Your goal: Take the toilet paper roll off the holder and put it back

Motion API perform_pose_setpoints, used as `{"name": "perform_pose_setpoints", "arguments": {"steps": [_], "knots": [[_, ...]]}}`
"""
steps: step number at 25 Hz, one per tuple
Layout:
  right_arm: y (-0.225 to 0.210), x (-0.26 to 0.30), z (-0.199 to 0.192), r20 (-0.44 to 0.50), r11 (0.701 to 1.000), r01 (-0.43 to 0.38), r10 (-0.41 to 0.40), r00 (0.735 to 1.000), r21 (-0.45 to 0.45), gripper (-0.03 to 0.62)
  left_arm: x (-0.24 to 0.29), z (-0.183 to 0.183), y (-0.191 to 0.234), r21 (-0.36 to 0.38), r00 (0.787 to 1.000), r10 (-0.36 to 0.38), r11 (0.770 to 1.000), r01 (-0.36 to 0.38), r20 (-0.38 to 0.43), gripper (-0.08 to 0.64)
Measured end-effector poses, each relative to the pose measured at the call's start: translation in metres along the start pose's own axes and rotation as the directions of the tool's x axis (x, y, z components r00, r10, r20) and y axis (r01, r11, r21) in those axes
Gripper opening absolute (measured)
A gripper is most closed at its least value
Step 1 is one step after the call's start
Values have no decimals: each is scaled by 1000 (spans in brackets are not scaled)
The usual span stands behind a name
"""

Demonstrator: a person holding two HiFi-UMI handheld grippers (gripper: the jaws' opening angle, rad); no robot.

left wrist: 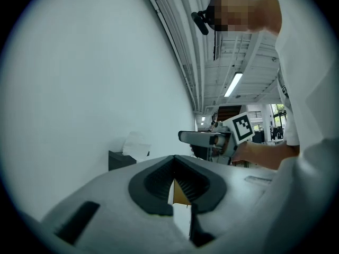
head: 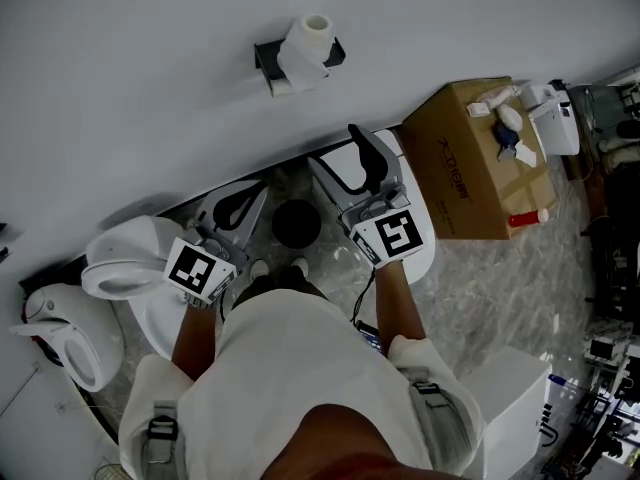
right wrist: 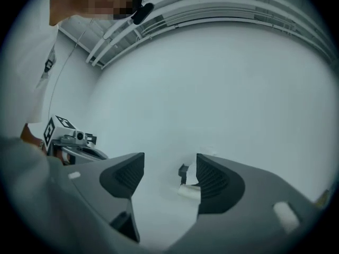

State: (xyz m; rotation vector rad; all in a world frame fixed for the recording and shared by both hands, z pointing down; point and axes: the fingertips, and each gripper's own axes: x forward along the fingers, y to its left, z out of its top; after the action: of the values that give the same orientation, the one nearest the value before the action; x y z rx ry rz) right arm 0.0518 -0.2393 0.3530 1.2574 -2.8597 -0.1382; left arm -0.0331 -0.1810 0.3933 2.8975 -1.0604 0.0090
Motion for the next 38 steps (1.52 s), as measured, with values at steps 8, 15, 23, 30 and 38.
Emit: {"name": "perform_pose_setpoints", "arguments": {"steps": [8, 15, 23, 30, 38], "knots": [[-54, 81, -2, -21, 996, 46, -48, 999, -74, 358, -2, -4, 23, -9, 999, 37, 999, -37, -14, 0], [-104, 137, -27, -100, 990, 104, -113, 989, -98, 399, -6, -10, 36, -17, 997, 66, 998, -67, -29, 0], [-133, 172, -53, -168, 989, 130, -140, 976, -71, 445, -8, -14, 46, -21, 996, 89, 996, -89, -33, 0], [-134, 192, -62, -199, 989, 128, -142, 970, -79, 448, -9, -15, 50, -22, 995, 97, 995, -97, -33, 0], [-135, 207, -76, -257, 984, 130, -157, 953, -118, 426, -14, -16, 54, -30, 993, 111, 993, -112, -37, 0]]}}
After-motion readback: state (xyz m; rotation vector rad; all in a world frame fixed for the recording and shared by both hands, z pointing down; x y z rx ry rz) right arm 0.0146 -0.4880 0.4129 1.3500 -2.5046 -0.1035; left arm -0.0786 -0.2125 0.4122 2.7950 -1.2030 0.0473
